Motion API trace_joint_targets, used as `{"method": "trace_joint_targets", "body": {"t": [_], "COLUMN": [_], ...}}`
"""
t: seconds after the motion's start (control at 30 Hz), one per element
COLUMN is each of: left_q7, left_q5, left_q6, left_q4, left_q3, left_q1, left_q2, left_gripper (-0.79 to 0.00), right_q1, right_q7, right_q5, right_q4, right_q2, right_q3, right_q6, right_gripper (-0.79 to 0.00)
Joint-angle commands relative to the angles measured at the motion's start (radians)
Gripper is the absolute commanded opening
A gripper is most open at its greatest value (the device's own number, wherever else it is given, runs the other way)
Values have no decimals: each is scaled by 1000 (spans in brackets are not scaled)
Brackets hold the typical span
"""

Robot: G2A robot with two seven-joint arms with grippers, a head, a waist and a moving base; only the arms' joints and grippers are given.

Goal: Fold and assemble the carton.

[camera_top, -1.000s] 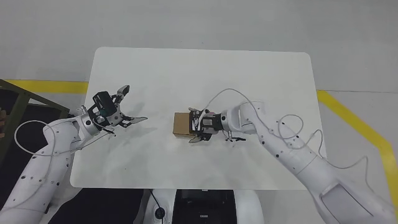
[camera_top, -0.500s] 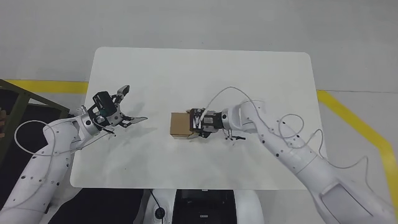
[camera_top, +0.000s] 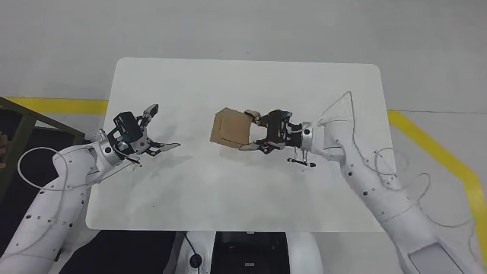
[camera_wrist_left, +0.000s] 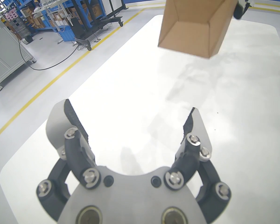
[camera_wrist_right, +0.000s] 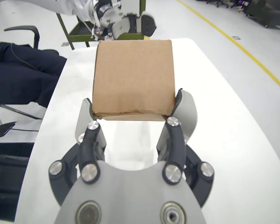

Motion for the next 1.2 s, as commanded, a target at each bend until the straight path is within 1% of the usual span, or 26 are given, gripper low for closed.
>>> {"method": "trace_joint_targets", "body": {"t": [0.0,0.13,0.27,0.33,0.37,0.43,0.47,0.53,0.63,0.67,0.77,0.83,0.9,0.93,0.97,1.17], "left_q7": [0,0,0,0,0,0,0,0,0,0,0,0,0,0,0,0], "left_q5": [0,0,0,0,0,0,0,0,0,0,0,0,0,0,0,0], "left_q6": [0,0,0,0,0,0,0,0,0,0,0,0,0,0,0,0], "left_q4": [0,0,0,0,0,0,0,0,0,0,0,0,0,0,0,0], "left_q3": [0,0,0,0,0,0,0,0,0,0,0,0,0,0,0,0], "left_q1": [0,0,0,0,0,0,0,0,0,0,0,0,0,0,0,0], "left_q2": [0,0,0,0,0,0,0,0,0,0,0,0,0,0,0,0], "left_gripper": [0,0,0,0,0,0,0,0,0,0,0,0,0,0,0,0], "right_q1": [-23,-65,-97,-102,-106,-110,-112,-117,-125,-129,-142,-151,-149,-144,-141,-127], "right_q7": [-43,-149,-236,-260,-274,-295,-311,-336,-384,-398,-426,-407,-352,-316,-282,-120], "right_q5": [1,0,-6,-20,-20,-25,-22,-23,-23,-23,-26,-22,-10,-8,-3,39], "right_q4": [-29,-90,-147,-175,-189,-212,-225,-251,-292,-306,-341,-346,-337,-331,-326,-261], "right_q2": [13,33,46,52,54,58,60,64,70,73,78,81,83,83,83,79], "right_q3": [53,148,219,247,260,287,300,326,368,382,421,433,419,402,379,285], "right_q6": [-5,-9,-4,-9,-9,-4,-6,-9,-20,-23,-24,-29,-54,-62,-62,-46], "right_gripper": [-416,-419,-428,-394,-326,-259,-252,-191,-175,-200,-225,-280,-265,-234,-142,-25]}}
